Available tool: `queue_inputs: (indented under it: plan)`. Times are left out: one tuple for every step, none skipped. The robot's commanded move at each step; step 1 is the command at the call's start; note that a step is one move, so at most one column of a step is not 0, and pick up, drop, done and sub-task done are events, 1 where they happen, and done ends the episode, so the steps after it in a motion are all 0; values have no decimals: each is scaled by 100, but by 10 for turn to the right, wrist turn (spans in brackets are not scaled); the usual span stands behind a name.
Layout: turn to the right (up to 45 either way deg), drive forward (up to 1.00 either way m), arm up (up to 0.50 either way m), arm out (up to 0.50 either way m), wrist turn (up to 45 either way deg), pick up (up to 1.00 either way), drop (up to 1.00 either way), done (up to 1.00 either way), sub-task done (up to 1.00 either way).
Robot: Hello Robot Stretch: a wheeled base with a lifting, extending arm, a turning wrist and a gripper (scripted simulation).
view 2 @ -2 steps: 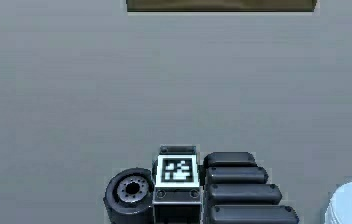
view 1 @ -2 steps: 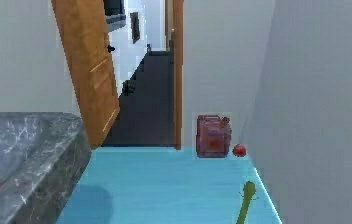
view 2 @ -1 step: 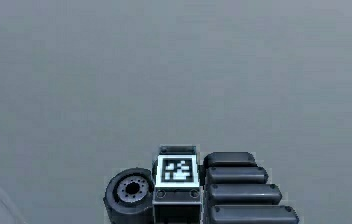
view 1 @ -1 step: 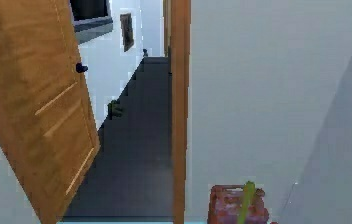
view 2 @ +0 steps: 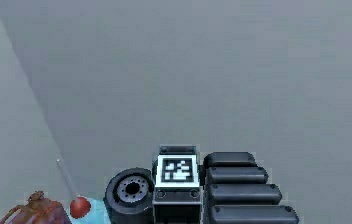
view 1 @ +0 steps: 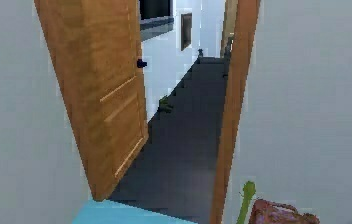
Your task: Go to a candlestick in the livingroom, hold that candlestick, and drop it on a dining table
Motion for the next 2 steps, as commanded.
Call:
queue_inputs:
  plan:
    - [0, 90, 0, 0, 0, 0, 0, 0, 0]
    - [60, 0, 0, 0, 0, 0, 0, 0, 0]
